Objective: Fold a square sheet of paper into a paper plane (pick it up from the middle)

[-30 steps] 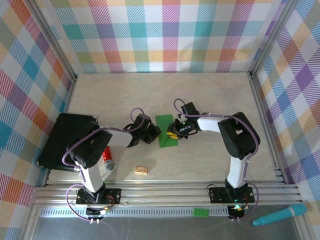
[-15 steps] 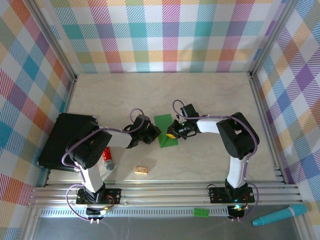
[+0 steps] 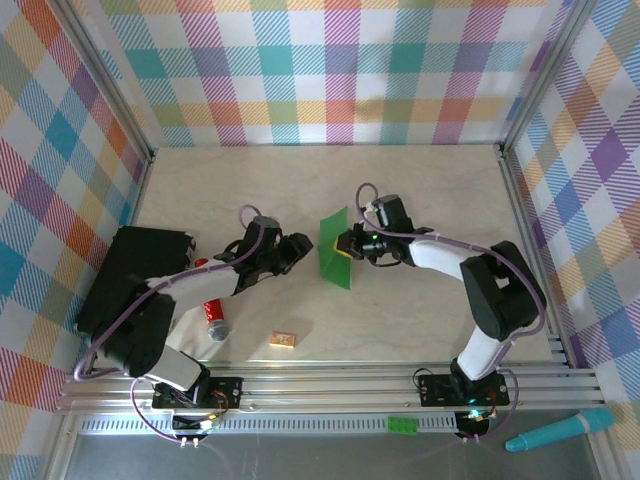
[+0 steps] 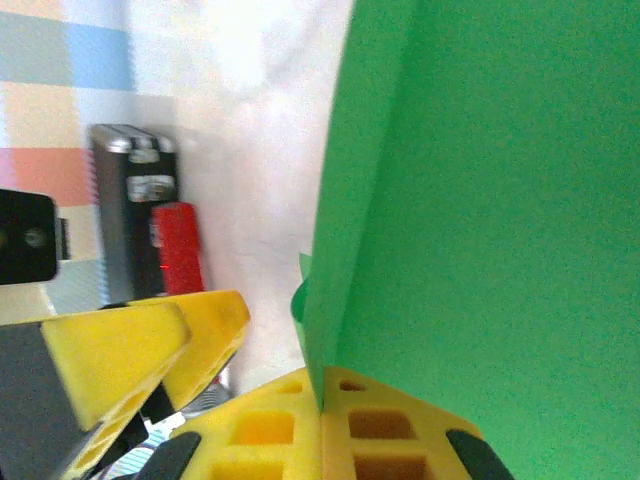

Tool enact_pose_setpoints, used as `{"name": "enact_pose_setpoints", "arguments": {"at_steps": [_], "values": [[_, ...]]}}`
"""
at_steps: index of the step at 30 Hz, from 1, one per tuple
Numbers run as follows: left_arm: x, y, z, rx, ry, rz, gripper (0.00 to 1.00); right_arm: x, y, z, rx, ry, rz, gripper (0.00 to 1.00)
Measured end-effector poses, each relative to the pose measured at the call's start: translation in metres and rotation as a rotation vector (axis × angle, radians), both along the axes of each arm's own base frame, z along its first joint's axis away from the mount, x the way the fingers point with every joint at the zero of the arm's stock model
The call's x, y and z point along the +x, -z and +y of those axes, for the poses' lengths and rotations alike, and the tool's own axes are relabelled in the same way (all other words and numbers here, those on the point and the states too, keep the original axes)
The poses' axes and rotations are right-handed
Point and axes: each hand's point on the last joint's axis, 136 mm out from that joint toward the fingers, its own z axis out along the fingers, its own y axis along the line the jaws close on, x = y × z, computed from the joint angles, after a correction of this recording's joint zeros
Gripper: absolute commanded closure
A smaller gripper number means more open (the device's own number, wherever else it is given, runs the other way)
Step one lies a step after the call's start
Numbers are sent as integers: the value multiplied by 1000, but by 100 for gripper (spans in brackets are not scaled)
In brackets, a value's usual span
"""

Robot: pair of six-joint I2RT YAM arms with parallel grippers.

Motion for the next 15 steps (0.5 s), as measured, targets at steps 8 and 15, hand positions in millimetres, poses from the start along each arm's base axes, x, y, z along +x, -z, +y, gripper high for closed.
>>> {"name": "enact_pose_setpoints", "arguments": {"at_steps": [8,15], "values": [[-2,-59,-10,-109,83,-162,6,3,-44,9,155,-75,-74,94],[-8,-58,-18,-145,133,-164,4,-5,-70,18,262,-139,-78,93]]}}
